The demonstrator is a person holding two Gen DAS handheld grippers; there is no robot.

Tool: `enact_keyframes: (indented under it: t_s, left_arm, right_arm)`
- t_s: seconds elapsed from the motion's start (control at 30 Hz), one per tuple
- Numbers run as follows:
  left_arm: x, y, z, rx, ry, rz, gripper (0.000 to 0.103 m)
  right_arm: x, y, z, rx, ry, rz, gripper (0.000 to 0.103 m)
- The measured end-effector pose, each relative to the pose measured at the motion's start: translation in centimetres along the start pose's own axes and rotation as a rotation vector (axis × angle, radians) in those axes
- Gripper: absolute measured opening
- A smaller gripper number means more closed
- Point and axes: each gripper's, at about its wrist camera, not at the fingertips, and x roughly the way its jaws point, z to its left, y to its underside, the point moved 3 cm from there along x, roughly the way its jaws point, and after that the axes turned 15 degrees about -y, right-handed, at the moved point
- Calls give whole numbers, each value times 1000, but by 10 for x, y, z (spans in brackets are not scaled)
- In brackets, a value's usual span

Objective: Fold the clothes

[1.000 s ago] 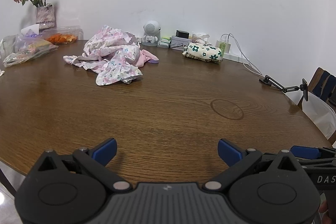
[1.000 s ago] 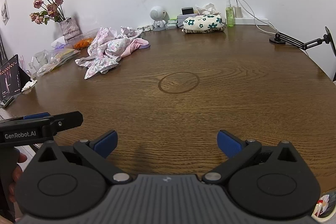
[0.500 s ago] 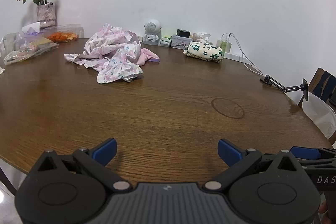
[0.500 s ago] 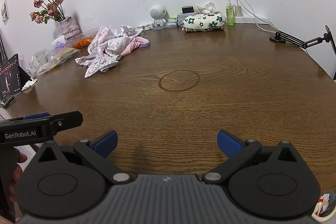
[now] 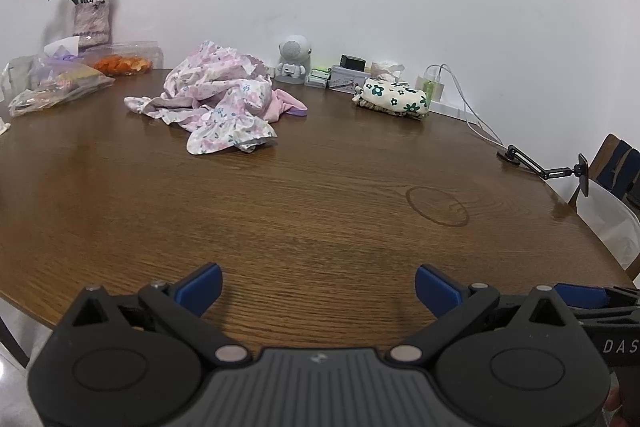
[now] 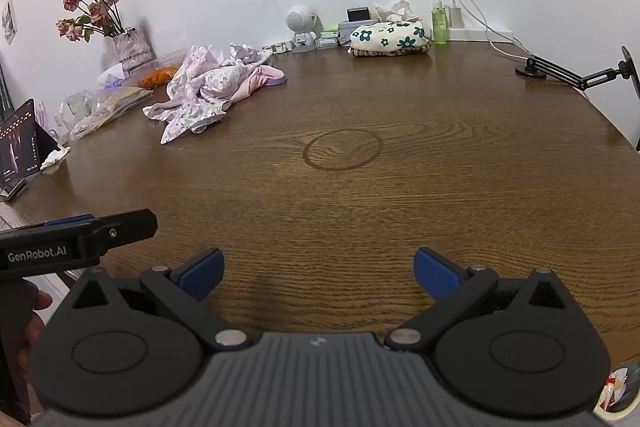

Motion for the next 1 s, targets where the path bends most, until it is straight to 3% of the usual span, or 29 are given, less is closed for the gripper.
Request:
enact_keyframes:
  t_s: [0.63, 1.0]
  left_arm:
    - [7, -5, 9, -3, 5, 3, 103]
    - [40, -45, 41, -34, -26, 0, 103]
  right_arm:
    - [12, -10, 4, -21, -11, 17, 103]
    - [54, -58, 21, -82, -94, 28, 103]
